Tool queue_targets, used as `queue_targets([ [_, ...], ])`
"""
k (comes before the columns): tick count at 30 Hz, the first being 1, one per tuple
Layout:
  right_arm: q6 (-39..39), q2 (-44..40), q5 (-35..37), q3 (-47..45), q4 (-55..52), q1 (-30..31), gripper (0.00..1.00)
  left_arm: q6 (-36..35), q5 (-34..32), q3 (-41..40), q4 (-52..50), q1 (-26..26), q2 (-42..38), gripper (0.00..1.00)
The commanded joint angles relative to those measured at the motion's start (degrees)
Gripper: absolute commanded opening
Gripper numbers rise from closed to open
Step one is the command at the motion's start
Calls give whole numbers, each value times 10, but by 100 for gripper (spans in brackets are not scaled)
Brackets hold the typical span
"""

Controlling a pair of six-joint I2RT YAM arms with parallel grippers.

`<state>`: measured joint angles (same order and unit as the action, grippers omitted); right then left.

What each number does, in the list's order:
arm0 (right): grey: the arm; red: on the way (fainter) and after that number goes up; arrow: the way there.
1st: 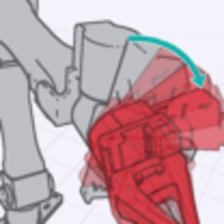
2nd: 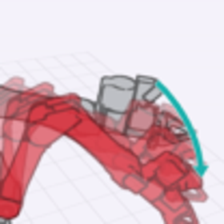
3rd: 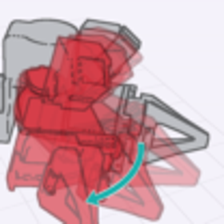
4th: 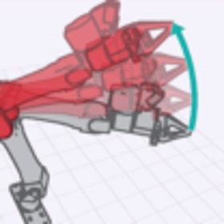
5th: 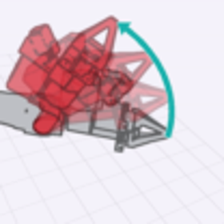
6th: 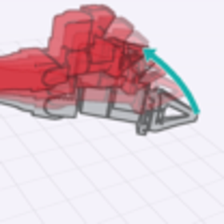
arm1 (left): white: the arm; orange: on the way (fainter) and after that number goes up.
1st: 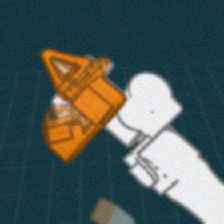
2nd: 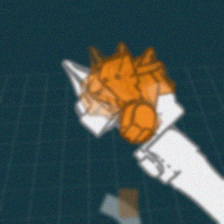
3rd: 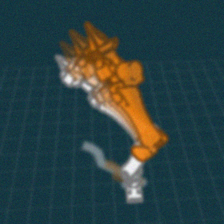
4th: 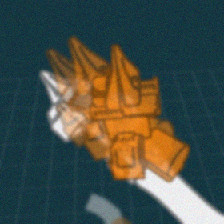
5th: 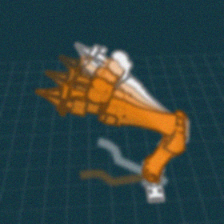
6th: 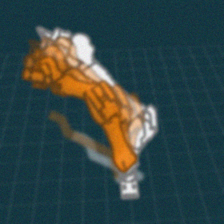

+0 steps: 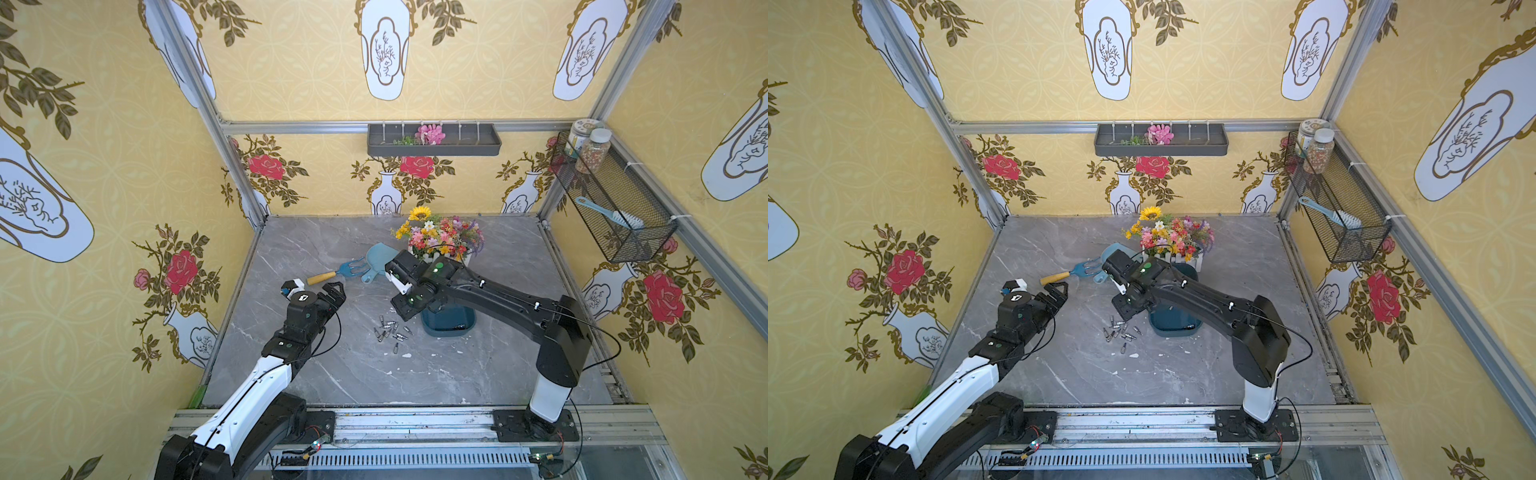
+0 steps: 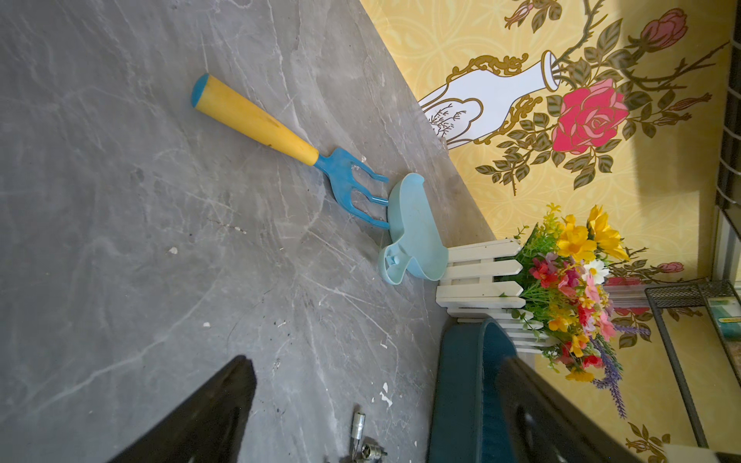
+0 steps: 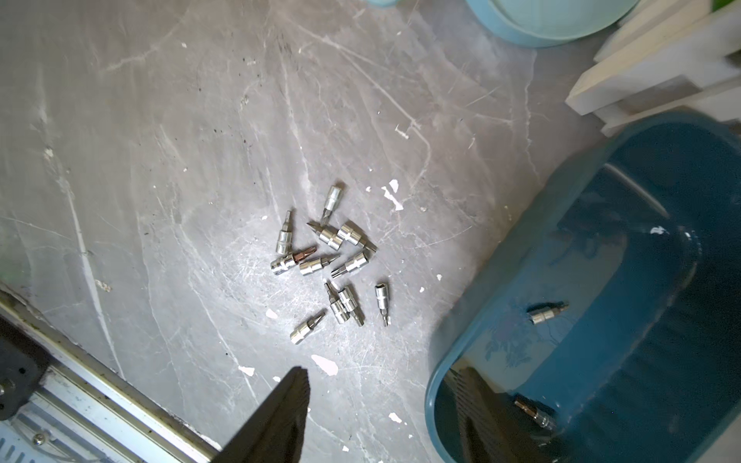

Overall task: Put the bit on the desktop into the storage box
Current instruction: Pick up the screwdriver bit from the center of the board.

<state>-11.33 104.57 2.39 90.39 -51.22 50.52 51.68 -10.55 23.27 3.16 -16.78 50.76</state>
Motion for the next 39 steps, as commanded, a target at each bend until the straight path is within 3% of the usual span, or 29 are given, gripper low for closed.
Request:
queue_targets([
  [1,-6,21,-2,6,-7,6,56,6,-5,-6,7,1,2,100],
  [14,-20,101,1,11,-12,12,37,4,-14,-9,5,4,15,100],
  [39,-37,155,17,3,-3,12,31,14,0,-20,18,6,49,100],
])
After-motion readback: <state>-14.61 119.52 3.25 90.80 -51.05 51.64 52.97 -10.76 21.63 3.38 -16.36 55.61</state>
